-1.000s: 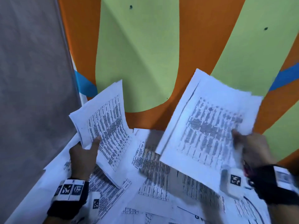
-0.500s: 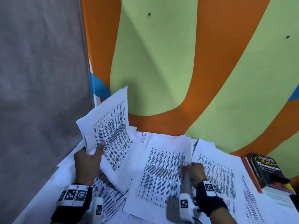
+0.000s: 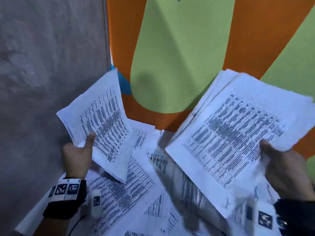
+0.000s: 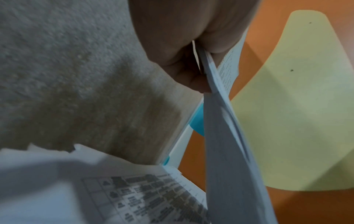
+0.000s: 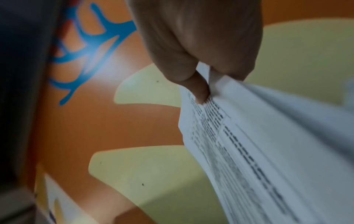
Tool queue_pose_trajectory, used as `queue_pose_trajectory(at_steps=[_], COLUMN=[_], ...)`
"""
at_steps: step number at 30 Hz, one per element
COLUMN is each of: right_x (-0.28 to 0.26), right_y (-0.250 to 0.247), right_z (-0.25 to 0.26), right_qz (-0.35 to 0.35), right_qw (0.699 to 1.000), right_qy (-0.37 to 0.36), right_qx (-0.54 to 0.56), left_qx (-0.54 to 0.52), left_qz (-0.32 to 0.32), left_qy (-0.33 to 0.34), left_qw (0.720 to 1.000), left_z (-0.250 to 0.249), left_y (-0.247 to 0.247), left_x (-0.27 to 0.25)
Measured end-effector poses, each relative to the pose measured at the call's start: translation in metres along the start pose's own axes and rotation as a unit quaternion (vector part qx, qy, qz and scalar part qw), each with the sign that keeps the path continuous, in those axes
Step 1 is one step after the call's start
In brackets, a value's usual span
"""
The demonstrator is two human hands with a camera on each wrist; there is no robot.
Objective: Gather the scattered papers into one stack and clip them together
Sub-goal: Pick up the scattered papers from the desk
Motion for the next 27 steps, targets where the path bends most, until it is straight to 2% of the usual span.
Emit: queue_pose_trajectory(at_steps=[2, 5, 9, 11, 17, 22, 24, 27], right_x=[-0.005, -0.034, -0.092, -0.107, -0.119, -0.123, -0.123, -0.103], right_y=[0.015, 0.068, 0.137, 0.152, 0.167, 0.188, 0.192, 0.176], right_z=[-0.039, -0.092, -0.151, -0.185, -0.224, -0.223, -0.212, -0.169], right_qz=[0.044, 0.102, 0.187, 0.191, 0.106, 0.102, 0.084, 0.062], right_qw=[0.989, 0.937, 0.87, 0.856, 0.874, 0.892, 0.914, 0.971], right_qy=[0.1, 0.243, 0.392, 0.427, 0.453, 0.434, 0.393, 0.233], right_qx=[0.101, 0.229, 0.234, 0.218, 0.141, 0.075, 0.053, -0.005], left_qx=[0.001, 0.008, 0.032, 0.026, 0.019, 0.025, 0.018, 0.006], left_qz=[-0.002, -0.003, -0.019, -0.019, -0.039, -0.034, -0.026, -0.011], left_qy=[-0.001, 0.006, 0.011, 0.01, 0.041, 0.046, 0.039, 0.034], left_qw=[1.0, 1.0, 0.999, 0.999, 0.998, 0.998, 0.999, 0.999], left_z=[-0.005, -0.01, -0.01, -0.008, 0.007, 0.014, 0.017, 0.015], left_y=[-0.005, -0.012, -0.026, -0.031, -0.049, -0.052, -0.052, -0.05], left_x=[0.0, -0.002, -0.005, -0.006, -0.004, -0.003, -0.002, 0.0])
Point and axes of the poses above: each hand's wrist, its own x-axis towards the middle knuckle, its own y-axis out of the palm, z = x × y, the point moved 7 cm from there along x, towards the middle knuckle, and after that the axes turned 1 degree about -y, right-handed, at the moved point
